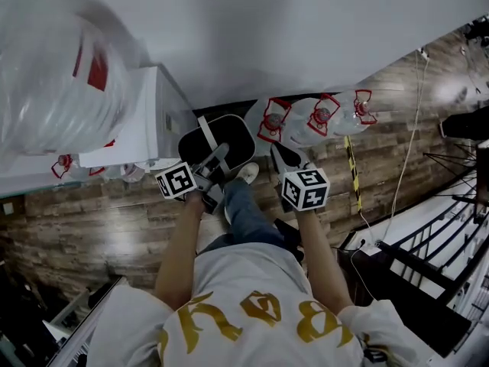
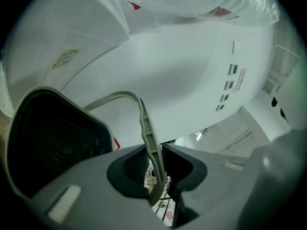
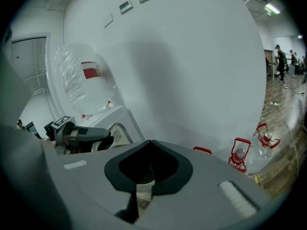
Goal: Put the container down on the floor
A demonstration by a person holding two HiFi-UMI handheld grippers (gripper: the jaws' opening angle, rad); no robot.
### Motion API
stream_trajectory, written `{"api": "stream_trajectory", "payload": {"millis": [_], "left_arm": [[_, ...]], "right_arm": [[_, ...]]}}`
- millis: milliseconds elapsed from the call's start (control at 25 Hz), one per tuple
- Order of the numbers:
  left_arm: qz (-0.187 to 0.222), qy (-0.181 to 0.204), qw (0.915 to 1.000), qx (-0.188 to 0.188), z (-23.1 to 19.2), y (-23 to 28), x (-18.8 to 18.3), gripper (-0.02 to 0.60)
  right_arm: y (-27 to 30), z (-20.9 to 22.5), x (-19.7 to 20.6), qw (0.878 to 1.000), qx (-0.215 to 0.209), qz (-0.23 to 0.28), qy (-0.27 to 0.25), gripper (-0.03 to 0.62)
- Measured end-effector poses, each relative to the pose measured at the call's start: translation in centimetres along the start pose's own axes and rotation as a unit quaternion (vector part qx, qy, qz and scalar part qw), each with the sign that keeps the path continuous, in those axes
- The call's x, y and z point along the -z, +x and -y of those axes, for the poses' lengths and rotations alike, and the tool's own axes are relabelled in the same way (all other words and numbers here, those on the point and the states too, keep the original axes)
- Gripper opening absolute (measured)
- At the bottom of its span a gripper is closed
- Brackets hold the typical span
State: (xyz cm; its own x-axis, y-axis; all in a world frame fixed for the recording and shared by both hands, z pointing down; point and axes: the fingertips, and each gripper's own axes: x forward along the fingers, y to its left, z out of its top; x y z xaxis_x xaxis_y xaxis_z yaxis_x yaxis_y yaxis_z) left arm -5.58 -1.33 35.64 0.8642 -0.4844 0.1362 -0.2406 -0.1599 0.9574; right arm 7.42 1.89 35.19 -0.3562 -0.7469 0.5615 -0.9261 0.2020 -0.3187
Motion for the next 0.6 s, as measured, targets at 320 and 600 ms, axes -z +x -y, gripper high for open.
{"api": "stream_trajectory", "payload": {"millis": [320, 600], "left_arm": [[-0.008, -0.015, 0.9993, -0.033, -4.9, 1.6, -0.2, 0.081], [-0.015, -0.028, 0.9977, -0.059, -9.3, 3.2, 0.3, 0.078]], "right_arm": [[2.9, 1.7, 1.0, 1.0, -0.01, -0.025, -0.003, 0.026], [6.2, 2.9, 3.3, 0.998, -0.026, -0.057, -0.002, 0.026]]}}
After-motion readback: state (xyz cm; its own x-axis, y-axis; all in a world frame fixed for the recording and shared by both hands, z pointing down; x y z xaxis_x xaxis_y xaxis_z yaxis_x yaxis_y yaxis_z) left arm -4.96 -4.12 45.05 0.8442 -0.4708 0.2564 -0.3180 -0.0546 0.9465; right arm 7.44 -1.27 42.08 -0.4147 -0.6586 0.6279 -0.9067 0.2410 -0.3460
